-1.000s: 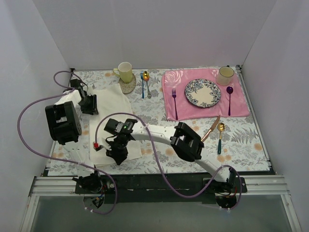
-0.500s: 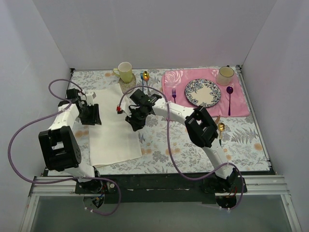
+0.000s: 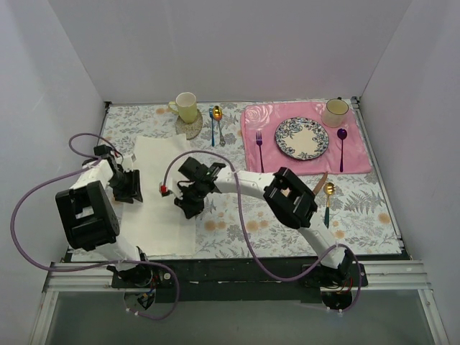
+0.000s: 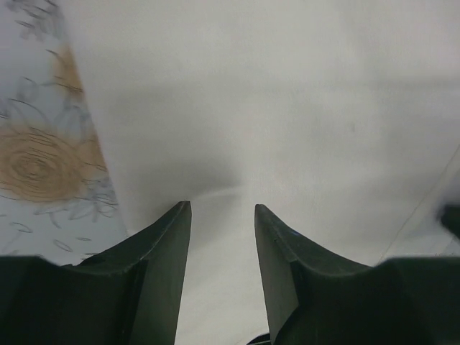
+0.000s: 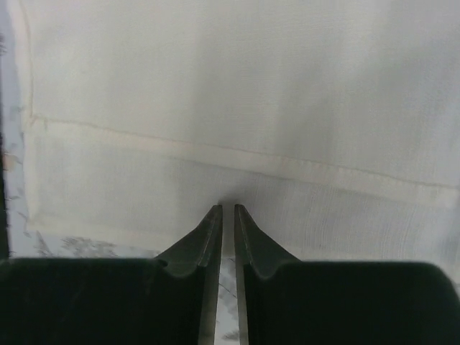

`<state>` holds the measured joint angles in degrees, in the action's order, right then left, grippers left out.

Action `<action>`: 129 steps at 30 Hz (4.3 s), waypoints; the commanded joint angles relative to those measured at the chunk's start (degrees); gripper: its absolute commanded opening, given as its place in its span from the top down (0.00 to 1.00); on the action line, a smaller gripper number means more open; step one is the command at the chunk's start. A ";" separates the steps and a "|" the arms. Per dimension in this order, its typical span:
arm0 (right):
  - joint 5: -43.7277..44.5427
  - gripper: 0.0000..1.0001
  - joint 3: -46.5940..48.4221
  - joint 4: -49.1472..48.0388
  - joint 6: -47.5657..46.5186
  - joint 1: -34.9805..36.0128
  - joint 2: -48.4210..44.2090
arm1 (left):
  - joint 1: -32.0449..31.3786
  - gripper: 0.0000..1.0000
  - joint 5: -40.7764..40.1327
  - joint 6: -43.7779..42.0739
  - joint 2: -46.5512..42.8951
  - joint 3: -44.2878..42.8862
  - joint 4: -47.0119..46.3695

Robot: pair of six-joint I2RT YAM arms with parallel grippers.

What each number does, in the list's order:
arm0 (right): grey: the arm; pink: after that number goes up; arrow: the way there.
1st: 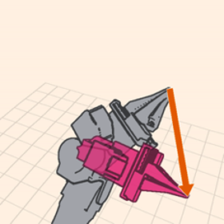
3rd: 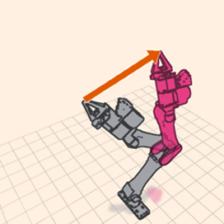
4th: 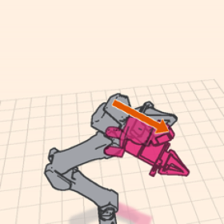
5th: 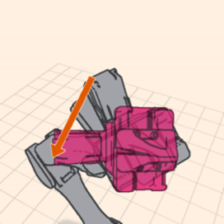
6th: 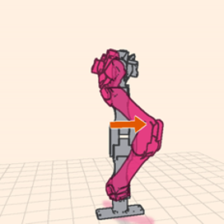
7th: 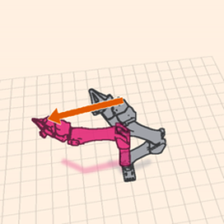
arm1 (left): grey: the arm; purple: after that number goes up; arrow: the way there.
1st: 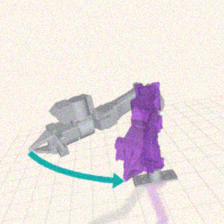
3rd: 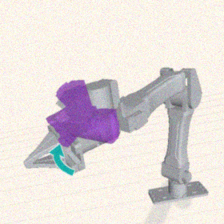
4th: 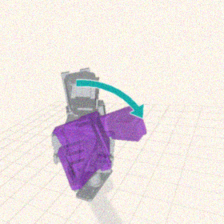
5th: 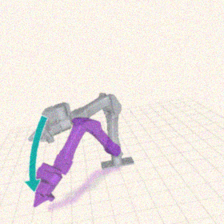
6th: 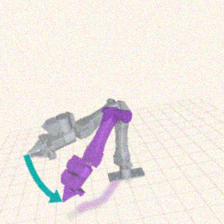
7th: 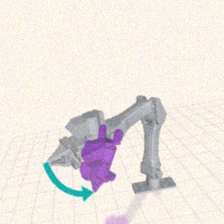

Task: Fold the napkin into a case and place the utensils inside
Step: Rotate the rectangle-folded napkin at the center of the board, then move the rectangle-folded napkin to the center of the board, then smooth out the rectangle-folded napkin at the center of the board.

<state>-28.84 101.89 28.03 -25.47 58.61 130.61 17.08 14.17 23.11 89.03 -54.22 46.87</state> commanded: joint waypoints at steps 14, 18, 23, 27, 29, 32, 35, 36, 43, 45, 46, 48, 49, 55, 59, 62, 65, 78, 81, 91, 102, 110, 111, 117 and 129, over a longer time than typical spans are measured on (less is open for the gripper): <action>-15.82 0.54 -2.57 -4.66 10.29 -8.92 -10.80 | -10.30 0.62 -0.03 -1.76 18.10 -16.27 -10.20; -12.65 0.54 -1.52 2.26 5.00 -14.30 -12.31 | -13.03 0.69 0.94 1.67 24.32 -20.38 -11.89; -7.83 0.57 -2.74 3.26 2.54 -18.26 -13.53 | -21.72 0.78 0.77 -2.89 30.92 -27.07 -12.68; -2.02 0.60 -3.71 0.98 0.26 -18.53 -12.92 | -25.34 0.83 7.60 -8.17 32.61 -32.61 -11.28; 0.52 0.61 -2.84 0.09 -0.19 -18.71 -10.91 | -24.65 0.78 10.06 -8.35 32.26 -37.18 -8.57; 2.73 0.62 -1.26 -0.87 0.07 -18.71 -8.01 | -19.29 0.54 15.94 -6.07 27.01 -39.48 -6.54; 3.53 0.63 -0.12 -3.93 1.30 -18.71 -5.63 | -14.01 0.48 15.62 -6.75 18.42 -35.20 -4.00; 3.79 0.63 0.67 -4.21 1.83 -18.71 -5.02 | -13.31 0.48 14.32 -7.64 16.28 -33.52 -3.02; 7.74 0.65 4.02 -5.36 0.69 -17.92 1.67 | -9.88 0.49 9.92 -13.01 -3.06 -11.11 4.72; 8.45 0.67 3.33 -4.75 -0.19 -17.83 2.28 | -9.52 0.50 9.73 -12.48 -6.92 -4.10 4.89; 8.36 0.69 2.88 -4.57 -0.54 -17.57 2.28 | -9.35 0.51 8.60 -11.70 -8.08 -1.53 3.68; 8.10 0.71 0.96 -4.48 -1.15 -17.13 1.32 | -9.26 0.52 7.63 -11.07 -9.31 3.91 2.61; 8.01 0.71 -0.88 -4.48 -1.16 -16.52 0.88 | -8.91 0.53 5.71 -10.20 -9.67 5.25 0.96; 5.82 0.75 -11.32 -1.40 -1.77 -12.21 -3.86 | -5.66 0.62 -2.04 -9.93 -1.70 5.80 -6.16; 4.15 0.76 -19.08 -0.79 1.03 -10.10 -8.08 | -5.22 0.65 -4.42 -10.63 7.52 -0.44 -9.69; 2.83 0.76 -23.47 -0.61 3.32 -8.69 -10.89 | -5.13 0.66 -3.37 -10.20 15.08 -8.23 -11.10; 3.61 0.75 -23.67 -0.26 4.47 -8.77 -13.09 | -5.30 0.66 -0.29 -10.19 19.58 -16.93 -9.96; 1.24 0.65 -14.69 8.09 3.42 -14.40 -18.28 | -1.00 0.57 12.54 -14.07 14.07 -23.93 -1.16; 5.09 0.66 -16.01 7.92 2.80 -14.49 -16.19 | -0.82 0.56 9.49 -12.83 9.77 -16.92 -2.39; 8.62 0.69 -19.88 7.83 5.52 -13.96 -13.97 | 3.22 0.65 -0.28 -12.74 4.32 0.41 -8.82; 3.44 0.66 -20.25 8.00 7.55 -12.46 -18.55 | 5.59 0.62 -0.82 -9.76 -5.02 5.01 -6.01; 5.72 0.54 -16.71 13.19 2.10 -14.05 -23.37 | 7.61 0.48 5.77 -7.12 -6.68 -5.72 1.81; 5.90 0.52 -17.68 13.02 2.01 -13.96 -23.99 | 8.05 0.47 6.30 -6.94 -6.94 -5.99 3.39; 10.90 0.45 -22.07 11.61 1.13 -10.72 -25.84 | 13.76 0.44 9.73 -7.47 -7.56 -5.46 7.09; 18.65 0.43 -27.44 7.56 9.82 -12.20 -26.63 | 25.98 0.44 8.06 -10.10 -5.01 -5.20 4.46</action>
<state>-11.29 75.05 38.20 -19.94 48.10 106.21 41.12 21.63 15.05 84.14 -59.22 52.29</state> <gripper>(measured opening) 0.567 0.561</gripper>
